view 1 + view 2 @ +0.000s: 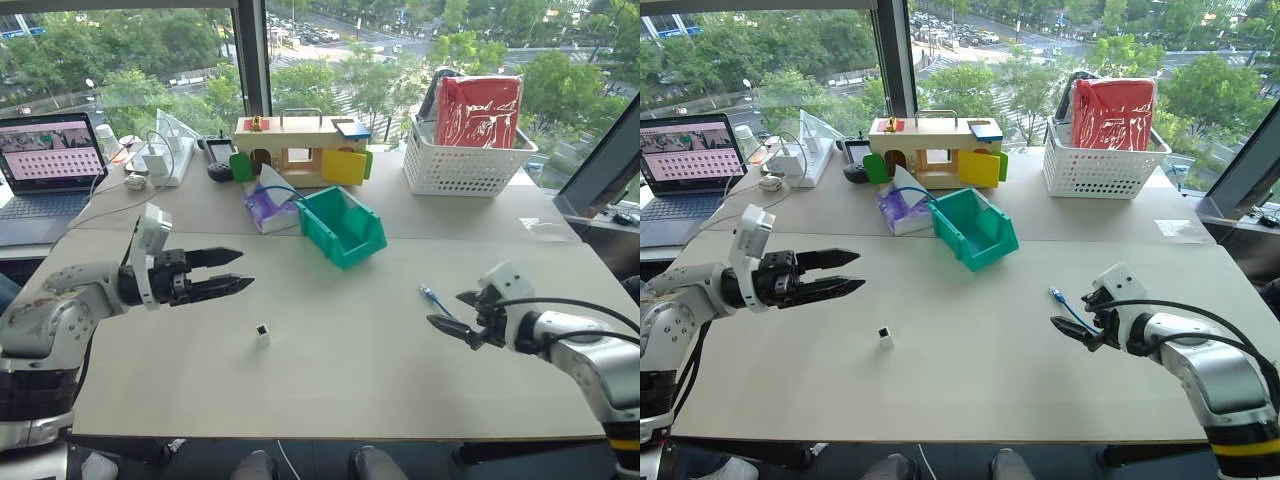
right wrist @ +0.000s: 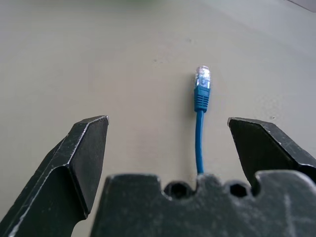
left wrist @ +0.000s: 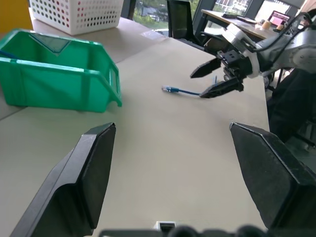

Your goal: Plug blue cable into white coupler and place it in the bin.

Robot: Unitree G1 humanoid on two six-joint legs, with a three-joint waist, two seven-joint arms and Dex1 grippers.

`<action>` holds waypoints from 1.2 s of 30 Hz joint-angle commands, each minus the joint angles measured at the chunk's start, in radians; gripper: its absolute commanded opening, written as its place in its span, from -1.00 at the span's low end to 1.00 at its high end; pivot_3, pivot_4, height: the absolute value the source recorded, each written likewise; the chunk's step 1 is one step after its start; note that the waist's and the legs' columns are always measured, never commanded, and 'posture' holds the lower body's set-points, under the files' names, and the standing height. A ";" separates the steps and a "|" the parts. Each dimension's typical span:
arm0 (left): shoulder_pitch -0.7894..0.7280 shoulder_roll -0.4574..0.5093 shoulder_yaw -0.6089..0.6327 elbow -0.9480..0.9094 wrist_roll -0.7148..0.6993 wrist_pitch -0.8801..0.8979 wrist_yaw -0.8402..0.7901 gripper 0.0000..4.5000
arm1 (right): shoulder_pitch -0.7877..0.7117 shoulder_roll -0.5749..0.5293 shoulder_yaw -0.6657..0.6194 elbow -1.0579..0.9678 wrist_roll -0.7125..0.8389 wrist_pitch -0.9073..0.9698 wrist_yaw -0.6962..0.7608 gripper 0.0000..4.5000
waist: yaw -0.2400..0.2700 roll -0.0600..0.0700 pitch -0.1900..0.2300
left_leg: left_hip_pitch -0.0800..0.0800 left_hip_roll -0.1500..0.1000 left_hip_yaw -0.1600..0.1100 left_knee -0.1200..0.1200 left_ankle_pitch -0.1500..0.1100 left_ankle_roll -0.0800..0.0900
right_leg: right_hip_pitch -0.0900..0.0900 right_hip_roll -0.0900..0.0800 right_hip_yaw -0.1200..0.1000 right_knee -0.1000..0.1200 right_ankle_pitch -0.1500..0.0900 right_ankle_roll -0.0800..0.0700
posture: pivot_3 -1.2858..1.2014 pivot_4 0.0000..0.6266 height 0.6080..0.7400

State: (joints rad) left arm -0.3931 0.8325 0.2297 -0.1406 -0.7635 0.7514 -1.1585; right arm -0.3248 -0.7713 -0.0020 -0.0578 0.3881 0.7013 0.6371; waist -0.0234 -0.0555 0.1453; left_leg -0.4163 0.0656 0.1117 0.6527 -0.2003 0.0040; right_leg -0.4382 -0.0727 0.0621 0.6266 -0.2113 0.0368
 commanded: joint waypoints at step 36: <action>-0.161 0.087 -0.229 -0.094 0.113 -0.090 -0.146 0.77 | -0.465 0.203 0.486 0.355 -0.424 -0.529 0.570 -0.98 | -0.012 0.004 0.003 | -0.004 0.002 -0.002 0.002 0.000 0.000 | -0.002 0.004 -0.001 0.002 0.000 0.000 | 0.03 -0.52 1.00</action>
State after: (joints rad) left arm -0.5397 0.9153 -0.0031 -0.2075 -0.6631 0.6867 -1.2980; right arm -0.7626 -0.5689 0.4949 0.2649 -0.0131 0.2165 1.1978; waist -0.0353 -0.0511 0.1484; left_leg -0.4222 0.0677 0.1098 0.6568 -0.2006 0.0043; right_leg -0.4418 -0.0691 0.0613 0.6288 -0.2113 0.0368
